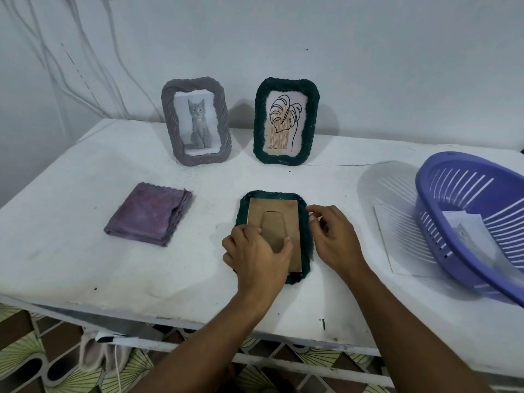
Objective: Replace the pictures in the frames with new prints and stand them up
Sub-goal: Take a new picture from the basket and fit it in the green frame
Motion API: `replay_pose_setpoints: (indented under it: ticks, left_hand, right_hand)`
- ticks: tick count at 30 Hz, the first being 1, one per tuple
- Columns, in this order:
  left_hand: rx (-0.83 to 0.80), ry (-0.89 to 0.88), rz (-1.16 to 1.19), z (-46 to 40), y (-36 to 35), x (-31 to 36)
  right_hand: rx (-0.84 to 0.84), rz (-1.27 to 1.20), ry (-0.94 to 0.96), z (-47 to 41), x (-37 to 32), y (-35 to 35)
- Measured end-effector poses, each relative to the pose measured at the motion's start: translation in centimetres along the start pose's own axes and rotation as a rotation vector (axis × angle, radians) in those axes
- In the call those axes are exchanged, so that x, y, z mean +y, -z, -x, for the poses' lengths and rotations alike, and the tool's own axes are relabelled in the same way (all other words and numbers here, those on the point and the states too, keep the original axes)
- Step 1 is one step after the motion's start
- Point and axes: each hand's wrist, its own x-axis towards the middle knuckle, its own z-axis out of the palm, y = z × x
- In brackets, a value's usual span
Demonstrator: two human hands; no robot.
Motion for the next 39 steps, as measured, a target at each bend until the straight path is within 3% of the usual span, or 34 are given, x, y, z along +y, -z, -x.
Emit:
replay_pose_setpoints:
  ticks: [39]
  left_hand:
    - [-0.041,-0.006,-0.020,-0.79,0.59,-0.18]
  right_hand:
    - [-0.047,0.048,0.038,-0.26,0.55,-0.44]
